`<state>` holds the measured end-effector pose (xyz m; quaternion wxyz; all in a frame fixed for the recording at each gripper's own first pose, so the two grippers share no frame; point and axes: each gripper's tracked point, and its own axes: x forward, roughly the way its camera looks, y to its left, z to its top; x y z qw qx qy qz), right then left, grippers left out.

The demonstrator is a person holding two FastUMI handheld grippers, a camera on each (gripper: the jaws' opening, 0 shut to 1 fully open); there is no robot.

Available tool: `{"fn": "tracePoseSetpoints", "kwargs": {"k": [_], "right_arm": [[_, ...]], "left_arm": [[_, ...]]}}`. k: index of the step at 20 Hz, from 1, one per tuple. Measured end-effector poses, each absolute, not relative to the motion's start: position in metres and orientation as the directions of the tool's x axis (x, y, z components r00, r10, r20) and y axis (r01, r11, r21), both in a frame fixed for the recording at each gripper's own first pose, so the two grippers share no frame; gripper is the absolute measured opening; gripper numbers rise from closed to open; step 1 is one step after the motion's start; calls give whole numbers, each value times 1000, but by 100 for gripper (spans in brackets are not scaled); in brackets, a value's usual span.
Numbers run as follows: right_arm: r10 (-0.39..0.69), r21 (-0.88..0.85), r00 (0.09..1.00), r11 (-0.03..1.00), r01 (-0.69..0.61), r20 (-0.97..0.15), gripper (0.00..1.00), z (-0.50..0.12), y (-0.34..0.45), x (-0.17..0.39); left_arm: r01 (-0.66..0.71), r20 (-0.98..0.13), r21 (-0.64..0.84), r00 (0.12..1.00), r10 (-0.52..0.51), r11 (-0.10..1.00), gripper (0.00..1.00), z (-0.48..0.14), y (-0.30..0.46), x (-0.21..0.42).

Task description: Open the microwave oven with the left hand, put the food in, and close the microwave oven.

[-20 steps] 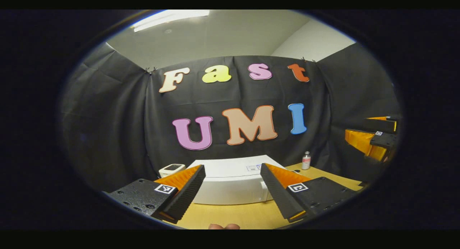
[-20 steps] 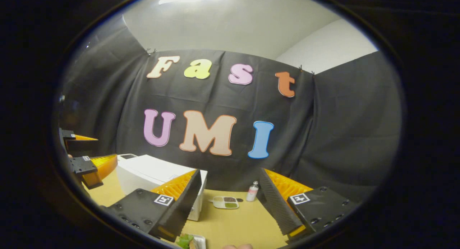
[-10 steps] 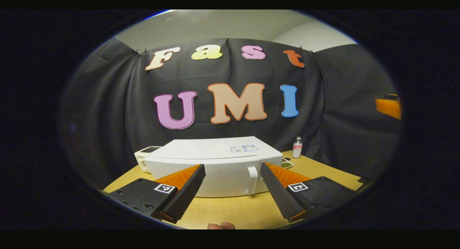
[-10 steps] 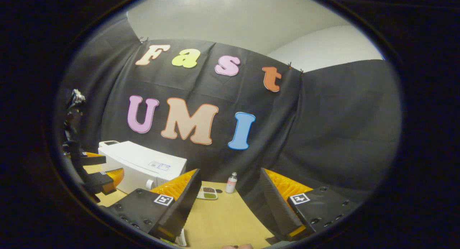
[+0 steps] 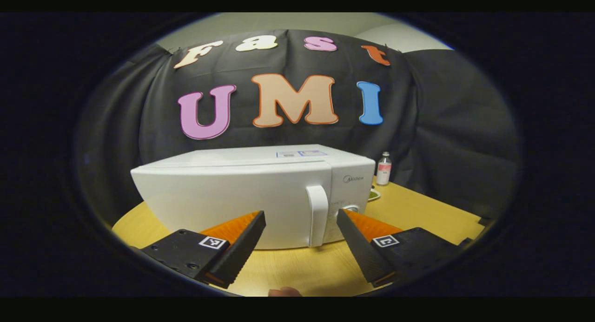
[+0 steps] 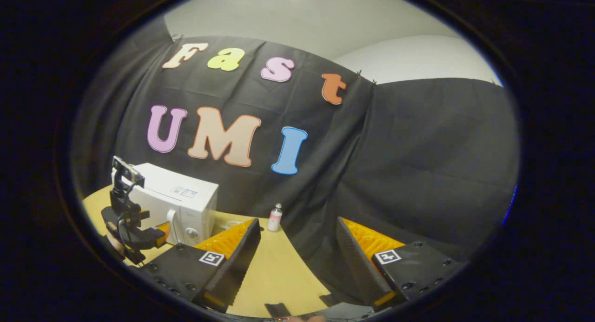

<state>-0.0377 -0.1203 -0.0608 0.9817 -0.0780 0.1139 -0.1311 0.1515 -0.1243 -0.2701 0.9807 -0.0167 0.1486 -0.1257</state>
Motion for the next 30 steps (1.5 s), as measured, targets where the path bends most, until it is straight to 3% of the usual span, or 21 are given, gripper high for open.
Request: {"fn": "tracePoseSetpoints", "kwargs": {"k": [7,11,15,16,18,23,29,30], "right_arm": [[-313,-205,905,943,261,-289,98,-86,-142,-59],[-312,-213,903,943,256,-294,100,-88,-145,-61],[-313,-231,902,940,250,-297,100,-88,-154,-63],[-312,-237,901,940,246,-303,100,-91,-155,-63],[-299,-235,903,944,232,-308,100,-91,-154,-60],[-249,-223,917,957,185,-310,98,-95,-146,-47],[-202,-214,937,966,143,-286,98,-85,-126,-45],[-195,-207,939,969,138,-285,98,-85,-123,-43]], "left_arm": [[266,-307,-61,912,-271,962,100,-301,-142,164],[278,-297,-59,912,-282,959,95,-305,-149,171],[233,-323,-40,917,-233,972,68,-316,-145,178],[245,-314,-58,916,-251,968,54,-316,-149,179],[251,-324,-57,911,-256,966,36,-318,-155,177],[230,-292,-78,925,-243,970,7,-316,-154,176],[262,-339,-91,899,-277,961,2,-317,-154,171],[252,-395,-128,874,-282,959,2,-324,-151,152]]}}
